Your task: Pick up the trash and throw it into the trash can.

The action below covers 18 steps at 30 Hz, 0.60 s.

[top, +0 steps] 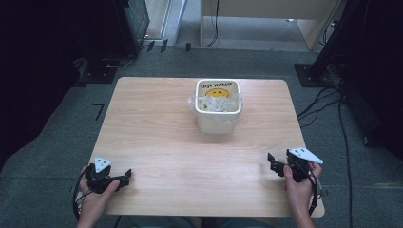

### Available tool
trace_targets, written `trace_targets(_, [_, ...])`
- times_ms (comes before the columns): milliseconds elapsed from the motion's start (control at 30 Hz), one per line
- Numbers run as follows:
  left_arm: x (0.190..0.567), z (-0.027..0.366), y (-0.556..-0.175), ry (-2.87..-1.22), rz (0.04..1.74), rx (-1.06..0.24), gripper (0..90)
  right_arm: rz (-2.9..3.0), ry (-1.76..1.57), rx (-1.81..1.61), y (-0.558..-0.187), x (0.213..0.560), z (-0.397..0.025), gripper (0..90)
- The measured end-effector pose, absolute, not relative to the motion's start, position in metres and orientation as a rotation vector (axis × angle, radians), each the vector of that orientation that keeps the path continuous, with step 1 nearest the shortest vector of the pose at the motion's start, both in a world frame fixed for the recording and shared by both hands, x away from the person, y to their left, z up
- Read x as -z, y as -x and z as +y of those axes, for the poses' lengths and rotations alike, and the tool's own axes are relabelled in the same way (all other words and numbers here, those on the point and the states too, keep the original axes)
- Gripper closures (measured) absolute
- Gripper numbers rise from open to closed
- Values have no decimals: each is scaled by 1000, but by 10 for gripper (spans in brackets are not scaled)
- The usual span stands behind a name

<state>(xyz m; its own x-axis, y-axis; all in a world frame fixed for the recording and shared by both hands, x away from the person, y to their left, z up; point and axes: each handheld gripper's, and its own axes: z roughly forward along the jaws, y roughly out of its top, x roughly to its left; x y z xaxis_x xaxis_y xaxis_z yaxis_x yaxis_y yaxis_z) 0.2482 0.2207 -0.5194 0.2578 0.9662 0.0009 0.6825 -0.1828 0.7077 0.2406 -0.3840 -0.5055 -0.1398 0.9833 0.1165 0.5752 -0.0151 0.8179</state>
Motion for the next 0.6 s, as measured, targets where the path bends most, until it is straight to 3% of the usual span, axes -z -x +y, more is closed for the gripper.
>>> trace_targets(600, [519,221,-248,-1942,1491,-619,0,1724,-1685,-974,-208,515,-413,202])
